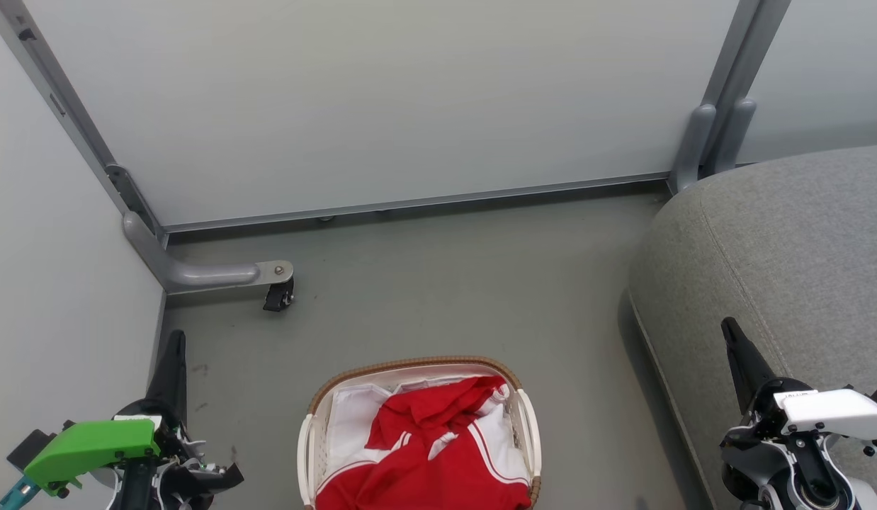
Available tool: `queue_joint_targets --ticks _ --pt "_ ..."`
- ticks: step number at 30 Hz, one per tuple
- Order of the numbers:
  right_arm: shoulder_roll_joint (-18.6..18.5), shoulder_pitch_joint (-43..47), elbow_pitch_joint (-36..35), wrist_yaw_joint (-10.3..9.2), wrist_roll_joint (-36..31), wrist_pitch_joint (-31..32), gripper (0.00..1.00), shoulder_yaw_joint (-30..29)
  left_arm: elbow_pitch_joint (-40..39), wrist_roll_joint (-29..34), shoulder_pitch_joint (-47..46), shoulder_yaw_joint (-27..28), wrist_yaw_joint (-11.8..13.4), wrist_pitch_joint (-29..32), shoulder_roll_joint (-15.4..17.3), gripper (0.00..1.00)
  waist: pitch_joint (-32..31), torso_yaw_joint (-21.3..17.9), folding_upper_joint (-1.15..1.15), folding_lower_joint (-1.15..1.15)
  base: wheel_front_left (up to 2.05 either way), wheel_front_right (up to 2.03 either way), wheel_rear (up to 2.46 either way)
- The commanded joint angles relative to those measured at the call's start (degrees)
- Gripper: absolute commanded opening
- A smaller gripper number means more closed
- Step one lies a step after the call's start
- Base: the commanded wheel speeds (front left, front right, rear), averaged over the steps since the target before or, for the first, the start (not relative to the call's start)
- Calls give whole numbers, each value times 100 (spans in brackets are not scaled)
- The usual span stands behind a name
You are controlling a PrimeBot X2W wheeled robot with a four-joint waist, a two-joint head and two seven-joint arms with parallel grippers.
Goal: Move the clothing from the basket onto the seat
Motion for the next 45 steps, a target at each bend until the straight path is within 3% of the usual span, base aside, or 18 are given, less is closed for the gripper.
queue_joint_targets --ticks 1,14,15,31,45 --pt "-35 -44 -22 -4 21 12 0 -10 -9 -19 -61 8 -24 11 36 0 0 0 0 0 0 0 0" --pt "-35 -44 -22 -4 21 12 0 -10 -9 -18 -61 8 -24 11 37 0 0 0 0 0 0 0 0" --pt "65 137 188 -2 -9 -18 100 27 199 6 137 -44 9 -21 -34 100 0 0 0 0 0 0 0" --pt "47 270 163 -2 -436 -389 100 92 140 217 217 -457 4 -393 -23 100 -41 -1 0 0 0 0 0" --pt "30 341 -140 -2 -2032 -735 100 -10 32 1366 188 -615 0 -737 -12 100 -57 3 0 0 0 0 0"
